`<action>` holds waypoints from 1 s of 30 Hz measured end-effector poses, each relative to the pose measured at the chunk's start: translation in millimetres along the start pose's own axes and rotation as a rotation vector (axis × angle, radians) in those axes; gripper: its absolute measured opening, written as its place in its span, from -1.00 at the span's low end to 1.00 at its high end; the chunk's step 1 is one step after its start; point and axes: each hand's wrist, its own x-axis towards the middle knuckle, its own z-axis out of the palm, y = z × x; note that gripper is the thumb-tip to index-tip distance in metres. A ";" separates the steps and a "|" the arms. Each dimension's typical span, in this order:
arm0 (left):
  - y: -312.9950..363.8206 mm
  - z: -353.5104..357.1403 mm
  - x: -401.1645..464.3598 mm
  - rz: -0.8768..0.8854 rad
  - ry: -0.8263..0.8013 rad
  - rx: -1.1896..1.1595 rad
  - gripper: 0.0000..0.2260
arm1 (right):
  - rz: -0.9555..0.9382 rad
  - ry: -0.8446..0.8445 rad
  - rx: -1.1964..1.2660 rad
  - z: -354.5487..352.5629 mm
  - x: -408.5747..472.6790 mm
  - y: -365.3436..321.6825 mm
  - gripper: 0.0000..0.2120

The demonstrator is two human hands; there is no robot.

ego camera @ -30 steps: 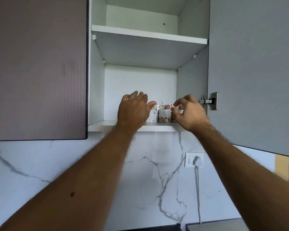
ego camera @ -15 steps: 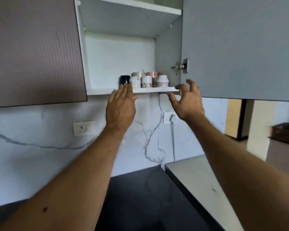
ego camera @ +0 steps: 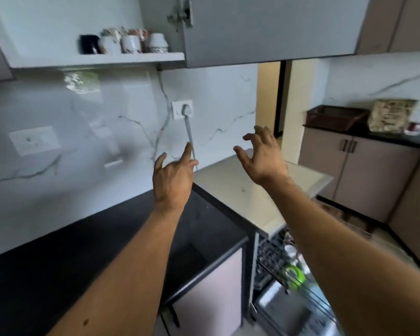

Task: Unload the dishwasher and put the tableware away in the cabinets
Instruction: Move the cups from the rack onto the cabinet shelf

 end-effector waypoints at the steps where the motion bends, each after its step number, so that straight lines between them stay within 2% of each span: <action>1: 11.8 5.9 -12.1 0.012 -0.050 -0.024 -0.56 | 0.014 -0.024 -0.031 -0.6 -11.3 14.2 -0.45; 4: 52.7 26.8 -48.2 0.043 -0.173 -0.143 -0.54 | 0.079 -0.099 -0.076 -1.6 -49.5 55.2 -0.47; 7: 102.9 41.4 -75.9 0.019 -0.260 -0.253 -0.39 | 0.175 -0.142 -0.105 -5.8 -85.3 93.1 -0.50; 11: 160.1 64.0 -99.4 0.124 -0.314 -0.370 -0.35 | 0.270 -0.170 -0.152 -24.4 -119.1 145.9 -0.51; 15: 217.4 78.3 -113.3 0.197 -0.350 -0.373 -0.49 | 0.341 -0.197 -0.181 -55.3 -148.9 208.5 -0.48; 19: 269.3 98.1 -133.9 0.220 -0.509 -0.362 -0.74 | 0.423 -0.250 -0.211 -85.8 -183.8 268.4 -0.45; 22: 306.2 116.3 -146.8 0.210 -0.589 -0.410 -0.80 | 0.474 -0.322 -0.248 -101.3 -209.5 302.7 -0.41; 24: 328.6 124.2 -150.8 0.230 -0.647 -0.396 -0.73 | 0.482 -0.386 -0.251 -106.0 -221.4 317.9 -0.42; 27: 362.5 135.6 -158.2 0.199 -0.686 -0.374 -0.51 | 0.493 -0.453 -0.224 -112.6 -233.7 339.2 -0.41; 30: 383.4 142.3 -167.4 0.133 -0.785 -0.399 -0.48 | 0.531 -0.515 -0.192 -113.9 -246.6 355.9 -0.41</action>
